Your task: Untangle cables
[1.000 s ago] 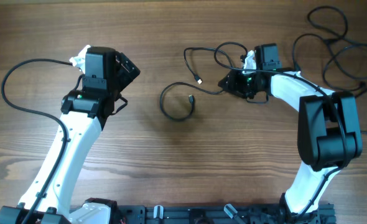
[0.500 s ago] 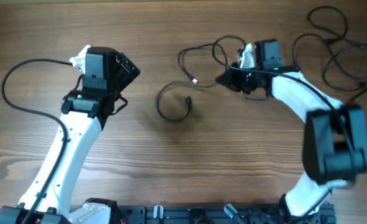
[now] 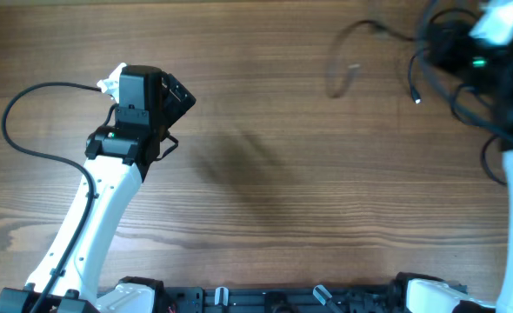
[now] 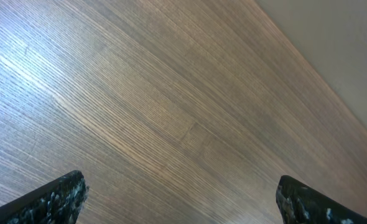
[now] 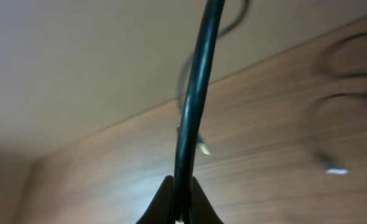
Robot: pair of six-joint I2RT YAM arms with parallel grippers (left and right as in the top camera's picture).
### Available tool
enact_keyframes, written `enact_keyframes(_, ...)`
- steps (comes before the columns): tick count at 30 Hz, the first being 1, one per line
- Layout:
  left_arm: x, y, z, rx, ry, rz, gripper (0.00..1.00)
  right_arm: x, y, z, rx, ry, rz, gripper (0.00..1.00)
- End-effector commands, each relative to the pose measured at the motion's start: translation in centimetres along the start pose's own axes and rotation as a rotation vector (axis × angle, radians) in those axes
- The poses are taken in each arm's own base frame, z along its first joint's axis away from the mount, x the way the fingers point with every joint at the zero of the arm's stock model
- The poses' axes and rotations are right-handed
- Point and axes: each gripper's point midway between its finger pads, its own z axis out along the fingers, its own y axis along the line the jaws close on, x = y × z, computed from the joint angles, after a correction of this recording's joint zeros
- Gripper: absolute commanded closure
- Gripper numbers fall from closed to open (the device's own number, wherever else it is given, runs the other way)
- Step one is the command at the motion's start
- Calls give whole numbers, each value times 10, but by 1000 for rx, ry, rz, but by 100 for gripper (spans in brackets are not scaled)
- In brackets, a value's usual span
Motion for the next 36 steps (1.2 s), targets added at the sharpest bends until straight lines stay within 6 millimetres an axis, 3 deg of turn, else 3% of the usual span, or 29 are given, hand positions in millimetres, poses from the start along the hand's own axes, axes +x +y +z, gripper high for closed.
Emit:
enact_keyframes(1, -7, 2, -4, -5, -24, 16, 0, -40, -55, -34, 205, -125, 21, 96)
enact_keyframes(6, -7, 2, -4, -5, -24, 16, 0, -44, -130, -62, 399, -149, 164, 96)
enact_keyframes(9, -7, 2, -4, -5, -24, 16, 0, -39, -195, -94, 666, -195, 310, 96)
enact_keyframes(11, -7, 2, -4, -5, -24, 16, 0, -28, -225, -113, 826, -212, 393, 96)
enact_keyframes(14, -7, 2, -4, -5, -24, 16, 0, 3, -261, -141, 1091, -225, 571, 96)
enact_keyframes(17, -6, 2, -4, -5, -24, 16, 0, 15, -278, -145, 1206, -179, 561, 96)
enact_keyframes(21, -7, 2, -4, -5, -24, 16, 0, 30, -299, -125, 1259, -77, 551, 96)
enact_keyframes(26, -7, 2, -4, -5, -24, 16, 0, 77, -341, -73, 1291, 136, 577, 96)
enact_keyframes(28, -6, 2, -4, -5, -24, 16, 0, 95, -355, -43, 1249, 222, 596, 92)
enact_keyframes(30, -7, 2, -4, -5, -24, 16, 0, 109, -354, 1, 1042, 371, 524, 30)
enact_keyframes(32, -7, 2, -4, -5, -24, 16, 0, 118, -341, 30, 855, 460, 479, 0)
enact_keyframes(36, -7, 2, -4, -5, -24, 16, 0, 113, -322, 38, 758, 475, 443, 0)
